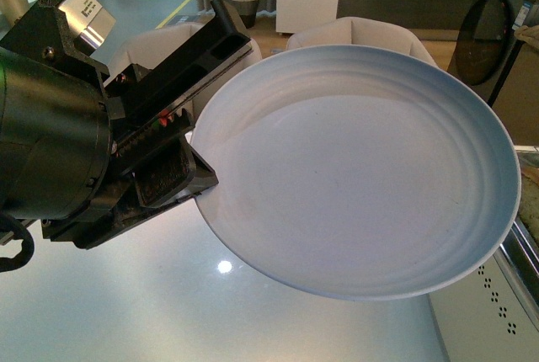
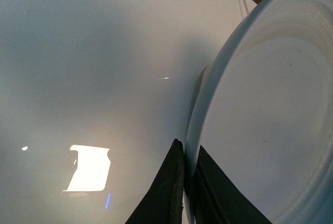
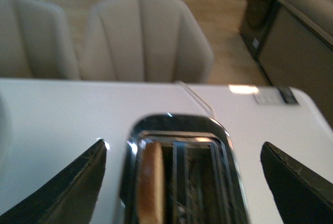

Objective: Left arm holds plate, right arm toasts bread

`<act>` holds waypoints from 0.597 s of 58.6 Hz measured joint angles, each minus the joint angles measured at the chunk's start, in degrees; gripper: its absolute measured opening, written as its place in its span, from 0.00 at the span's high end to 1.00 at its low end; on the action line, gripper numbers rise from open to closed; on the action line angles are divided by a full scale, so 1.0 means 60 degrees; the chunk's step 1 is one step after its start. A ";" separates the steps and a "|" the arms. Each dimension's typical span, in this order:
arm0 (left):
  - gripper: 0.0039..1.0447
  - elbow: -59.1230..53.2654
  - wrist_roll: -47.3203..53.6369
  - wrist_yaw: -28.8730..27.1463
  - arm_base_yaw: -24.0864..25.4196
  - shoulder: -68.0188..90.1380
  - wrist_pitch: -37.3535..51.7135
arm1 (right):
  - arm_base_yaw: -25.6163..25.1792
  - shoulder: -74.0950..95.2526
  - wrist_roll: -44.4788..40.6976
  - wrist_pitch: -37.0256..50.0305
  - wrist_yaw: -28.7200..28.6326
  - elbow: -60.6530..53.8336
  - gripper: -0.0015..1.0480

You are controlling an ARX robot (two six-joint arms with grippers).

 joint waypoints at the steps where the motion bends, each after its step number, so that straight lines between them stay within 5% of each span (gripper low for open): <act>1: 0.97 0.0000 0.0000 0.0004 0.0000 0.0000 0.0000 | -0.0073 -0.0073 0.0000 0.0605 -0.0364 -0.0266 0.22; 8: 0.97 0.0000 0.0000 0.0011 0.0000 0.0000 0.0000 | -0.0372 -0.0663 0.0011 0.2200 -0.1286 -0.1162 0.42; 30: 0.97 0.0000 -0.0004 0.0004 0.0000 0.0000 0.0000 | -0.1494 -0.2131 0.0036 0.1792 -0.2317 -0.2229 0.97; 35: 0.97 0.0000 0.0000 0.0011 0.0000 0.0000 0.0000 | -0.1494 -0.2430 0.0058 0.1628 -0.2342 -0.2379 0.98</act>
